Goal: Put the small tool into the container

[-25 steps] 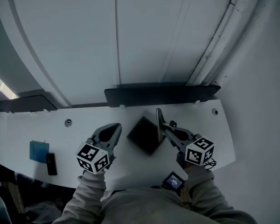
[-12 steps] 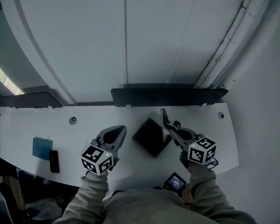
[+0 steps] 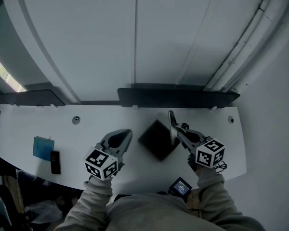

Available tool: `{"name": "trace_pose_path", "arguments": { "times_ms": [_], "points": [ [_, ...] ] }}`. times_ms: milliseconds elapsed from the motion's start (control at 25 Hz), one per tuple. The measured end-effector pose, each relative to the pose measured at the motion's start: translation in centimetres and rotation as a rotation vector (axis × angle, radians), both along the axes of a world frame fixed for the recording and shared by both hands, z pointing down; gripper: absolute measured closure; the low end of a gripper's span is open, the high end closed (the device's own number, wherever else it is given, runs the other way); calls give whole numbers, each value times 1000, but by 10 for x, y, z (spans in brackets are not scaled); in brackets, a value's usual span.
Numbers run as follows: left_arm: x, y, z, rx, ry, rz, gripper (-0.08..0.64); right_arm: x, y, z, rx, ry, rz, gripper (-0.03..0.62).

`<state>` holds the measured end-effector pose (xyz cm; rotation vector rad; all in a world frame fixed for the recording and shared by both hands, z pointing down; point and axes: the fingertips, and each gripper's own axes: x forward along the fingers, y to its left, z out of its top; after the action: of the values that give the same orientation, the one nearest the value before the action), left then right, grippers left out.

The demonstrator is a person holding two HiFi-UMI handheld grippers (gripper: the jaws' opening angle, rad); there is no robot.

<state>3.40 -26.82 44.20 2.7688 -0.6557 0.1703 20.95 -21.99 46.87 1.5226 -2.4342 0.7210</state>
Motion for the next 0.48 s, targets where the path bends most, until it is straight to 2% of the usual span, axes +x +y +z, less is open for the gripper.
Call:
{"name": "trace_pose_path", "arguments": {
  "times_ms": [320,480],
  "points": [
    [1,6,8,-13,-13,15,565,1,2,14,-32,-3,-12,571],
    [-3,5,8,1,-16,-7,565,3,4,21,-45,-3,-12,571]
  ]
}}
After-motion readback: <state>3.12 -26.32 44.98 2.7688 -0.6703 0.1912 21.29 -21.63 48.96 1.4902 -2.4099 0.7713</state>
